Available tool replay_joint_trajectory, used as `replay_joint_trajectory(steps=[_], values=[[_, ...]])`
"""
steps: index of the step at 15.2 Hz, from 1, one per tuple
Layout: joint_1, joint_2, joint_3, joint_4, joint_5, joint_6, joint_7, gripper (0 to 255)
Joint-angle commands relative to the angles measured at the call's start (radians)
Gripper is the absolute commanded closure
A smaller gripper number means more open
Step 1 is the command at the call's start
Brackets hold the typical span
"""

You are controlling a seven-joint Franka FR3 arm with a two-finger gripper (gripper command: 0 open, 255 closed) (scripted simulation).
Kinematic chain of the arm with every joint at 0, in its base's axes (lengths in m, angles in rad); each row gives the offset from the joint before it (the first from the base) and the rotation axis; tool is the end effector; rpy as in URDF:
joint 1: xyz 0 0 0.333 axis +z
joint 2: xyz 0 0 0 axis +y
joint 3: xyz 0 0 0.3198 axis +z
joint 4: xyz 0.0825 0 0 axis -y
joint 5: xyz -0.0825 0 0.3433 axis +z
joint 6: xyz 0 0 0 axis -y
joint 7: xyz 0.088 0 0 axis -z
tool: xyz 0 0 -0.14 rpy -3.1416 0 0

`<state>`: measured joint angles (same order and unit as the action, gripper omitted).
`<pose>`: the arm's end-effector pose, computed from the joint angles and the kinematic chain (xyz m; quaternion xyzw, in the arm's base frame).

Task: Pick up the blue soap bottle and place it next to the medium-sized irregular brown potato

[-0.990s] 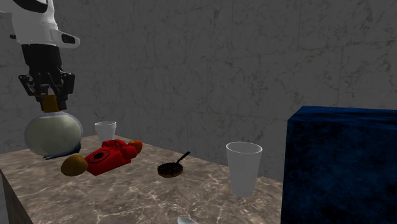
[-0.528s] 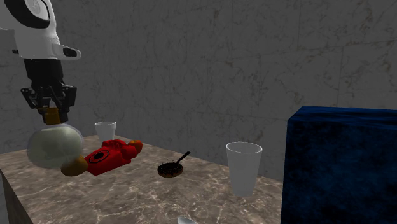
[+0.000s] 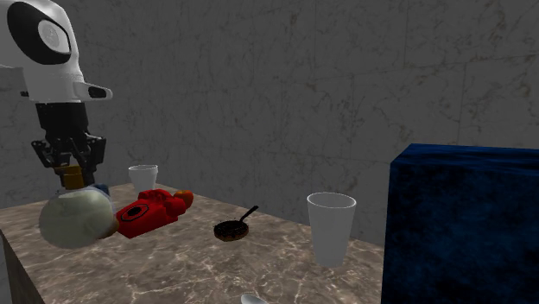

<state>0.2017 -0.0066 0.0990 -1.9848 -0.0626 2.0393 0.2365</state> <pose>0.5027 0.1504 0.4588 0.9981 0.0453 0.0370 0.0195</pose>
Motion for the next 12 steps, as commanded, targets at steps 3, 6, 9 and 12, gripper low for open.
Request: replay_joint_trajectory(steps=[3, 6, 9, 12], values=[[0.001, 0.013, 0.001, -0.042, -0.004, 0.055, 0.006, 255], [0.001, 0.026, 0.001, -0.068, -0.007, 0.094, 0.010, 255], [0.001, 0.041, 0.000, -0.092, -0.010, 0.133, 0.014, 255], [0.001, 0.057, 0.000, -0.114, -0.014, 0.171, 0.018, 255]])
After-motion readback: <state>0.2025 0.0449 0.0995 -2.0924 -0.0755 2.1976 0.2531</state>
